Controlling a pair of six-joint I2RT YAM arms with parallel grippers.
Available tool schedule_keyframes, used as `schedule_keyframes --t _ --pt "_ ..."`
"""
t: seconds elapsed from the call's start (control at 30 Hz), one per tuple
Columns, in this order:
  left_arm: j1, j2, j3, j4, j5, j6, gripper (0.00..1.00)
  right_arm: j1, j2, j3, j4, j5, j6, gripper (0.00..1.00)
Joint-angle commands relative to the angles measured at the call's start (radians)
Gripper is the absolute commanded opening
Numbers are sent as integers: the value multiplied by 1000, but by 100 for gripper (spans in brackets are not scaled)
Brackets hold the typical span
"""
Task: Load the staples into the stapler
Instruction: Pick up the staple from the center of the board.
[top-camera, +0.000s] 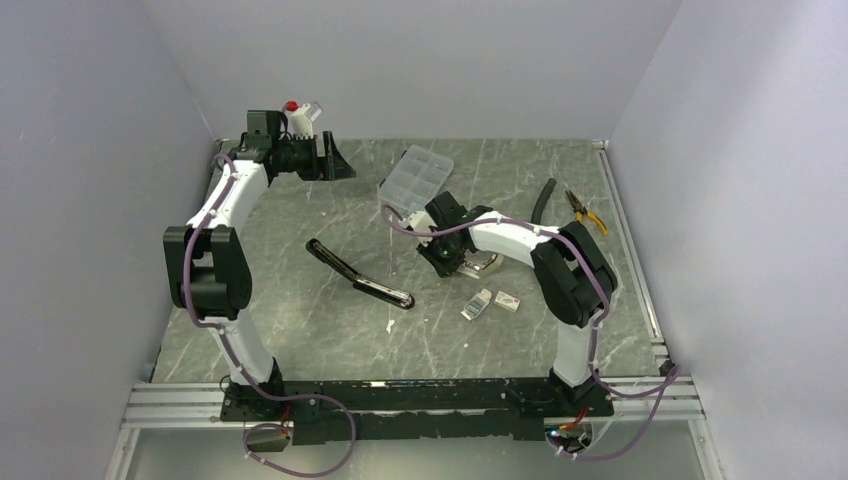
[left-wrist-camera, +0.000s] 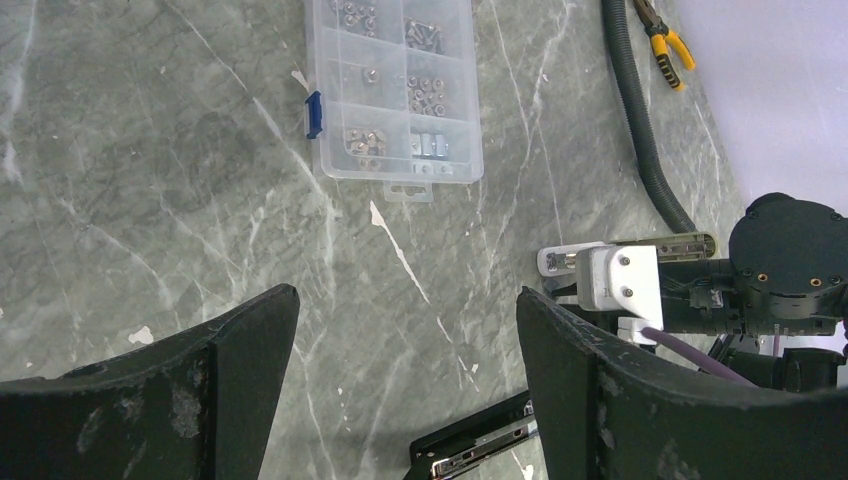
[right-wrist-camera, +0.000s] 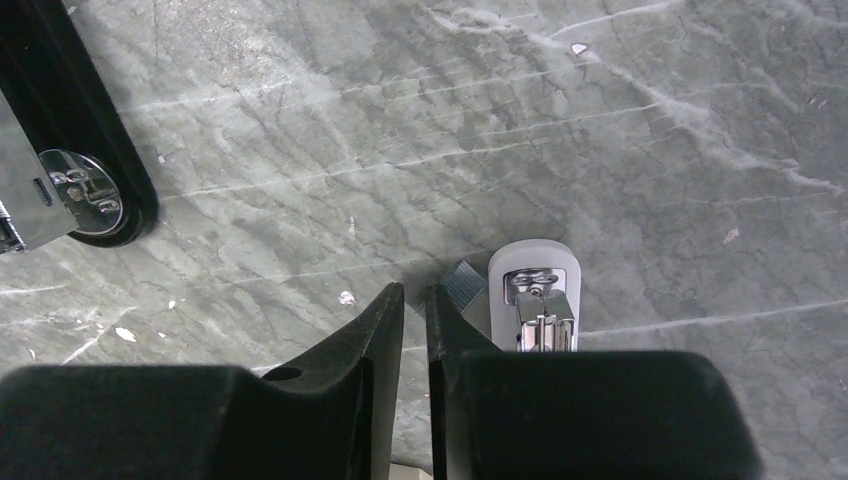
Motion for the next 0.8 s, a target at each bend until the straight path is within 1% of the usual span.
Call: schedule_keyframes --t 0.0,0.1,0.43,0.77 --pt "6 -17 24 10 26 4 85 2 -20 29 17 45 -7 18" --pt "5 -12 32 3 28 4 85 2 -24 27 20 49 -9 19" --pt "4 -7 27 12 30 4 86 2 -61 12 38 67 -13 24" --pt "5 3 32 13 33 4 87 2 -61 11 39 77 -15 23"
